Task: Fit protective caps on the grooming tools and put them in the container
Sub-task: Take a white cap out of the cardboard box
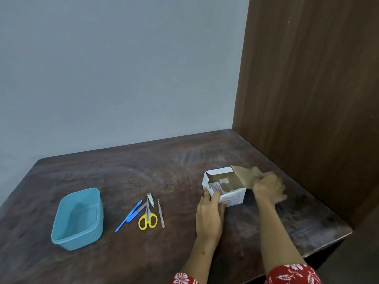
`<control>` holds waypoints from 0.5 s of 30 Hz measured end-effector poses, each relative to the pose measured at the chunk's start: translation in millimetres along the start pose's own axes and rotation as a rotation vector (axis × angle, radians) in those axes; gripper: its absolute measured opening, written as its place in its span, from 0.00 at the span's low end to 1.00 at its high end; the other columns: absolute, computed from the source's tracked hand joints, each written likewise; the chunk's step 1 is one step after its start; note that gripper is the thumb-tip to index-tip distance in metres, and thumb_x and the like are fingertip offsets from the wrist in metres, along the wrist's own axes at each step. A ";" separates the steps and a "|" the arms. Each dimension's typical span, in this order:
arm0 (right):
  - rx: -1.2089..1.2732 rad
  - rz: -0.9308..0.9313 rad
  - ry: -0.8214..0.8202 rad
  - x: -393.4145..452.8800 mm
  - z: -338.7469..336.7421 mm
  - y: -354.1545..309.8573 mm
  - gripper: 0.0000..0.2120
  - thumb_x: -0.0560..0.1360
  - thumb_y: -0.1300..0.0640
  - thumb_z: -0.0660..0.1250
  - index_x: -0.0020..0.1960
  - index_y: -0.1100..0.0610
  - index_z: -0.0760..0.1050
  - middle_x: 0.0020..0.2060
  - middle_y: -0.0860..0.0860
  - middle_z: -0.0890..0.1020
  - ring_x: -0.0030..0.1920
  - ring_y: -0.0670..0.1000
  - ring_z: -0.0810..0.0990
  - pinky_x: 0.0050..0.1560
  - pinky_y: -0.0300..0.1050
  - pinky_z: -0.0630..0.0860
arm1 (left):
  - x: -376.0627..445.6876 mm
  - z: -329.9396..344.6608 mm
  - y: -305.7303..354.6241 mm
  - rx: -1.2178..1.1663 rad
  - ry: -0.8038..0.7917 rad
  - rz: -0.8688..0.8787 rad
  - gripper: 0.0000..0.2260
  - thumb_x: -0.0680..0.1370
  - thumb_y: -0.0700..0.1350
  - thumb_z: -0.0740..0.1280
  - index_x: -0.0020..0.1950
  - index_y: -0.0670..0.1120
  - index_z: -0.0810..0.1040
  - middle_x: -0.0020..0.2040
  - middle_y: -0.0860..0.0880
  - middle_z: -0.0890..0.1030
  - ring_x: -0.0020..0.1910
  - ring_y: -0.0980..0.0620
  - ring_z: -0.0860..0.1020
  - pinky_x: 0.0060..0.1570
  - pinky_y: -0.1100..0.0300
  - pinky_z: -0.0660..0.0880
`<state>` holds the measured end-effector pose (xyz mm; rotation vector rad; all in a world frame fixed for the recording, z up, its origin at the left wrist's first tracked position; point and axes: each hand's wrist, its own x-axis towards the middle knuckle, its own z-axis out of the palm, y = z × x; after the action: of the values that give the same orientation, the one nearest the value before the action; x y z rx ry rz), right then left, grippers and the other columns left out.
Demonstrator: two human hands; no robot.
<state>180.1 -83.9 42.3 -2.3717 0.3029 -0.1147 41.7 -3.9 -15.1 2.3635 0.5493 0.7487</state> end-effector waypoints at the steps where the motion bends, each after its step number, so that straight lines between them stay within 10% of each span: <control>1: -0.032 0.015 -0.057 -1.0 2.7 2.2 0.20 0.76 0.45 0.63 0.59 0.59 0.76 0.62 0.60 0.74 0.64 0.62 0.69 0.63 0.60 0.62 | 0.3 0.0 0.3 -0.003 0.004 -0.001 0.11 0.79 0.51 0.60 0.58 0.48 0.71 0.63 0.46 0.74 0.54 0.45 0.74 0.51 0.52 0.74; 9: 0.024 -0.349 0.153 -15.9 -9.3 -16.2 0.13 0.75 0.63 0.65 0.59 0.58 0.76 0.59 0.59 0.76 0.60 0.61 0.71 0.57 0.53 0.69 | -0.4 0.5 -0.3 -0.013 0.032 0.031 0.11 0.79 0.50 0.62 0.58 0.47 0.72 0.61 0.46 0.74 0.52 0.46 0.76 0.49 0.51 0.74; 15: -0.195 -0.516 -0.374 -38.3 -3.6 -56.8 0.06 0.71 0.62 0.70 0.47 0.58 0.82 0.48 0.55 0.83 0.49 0.56 0.80 0.50 0.48 0.79 | 0.1 0.0 2.7 -0.033 0.032 -0.002 0.17 0.77 0.46 0.64 0.66 0.50 0.69 0.65 0.47 0.73 0.55 0.47 0.76 0.53 0.53 0.74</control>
<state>153.0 -36.7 84.0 -2.5488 -0.4996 0.1244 42.4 -5.8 -13.3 2.3238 0.5485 0.7901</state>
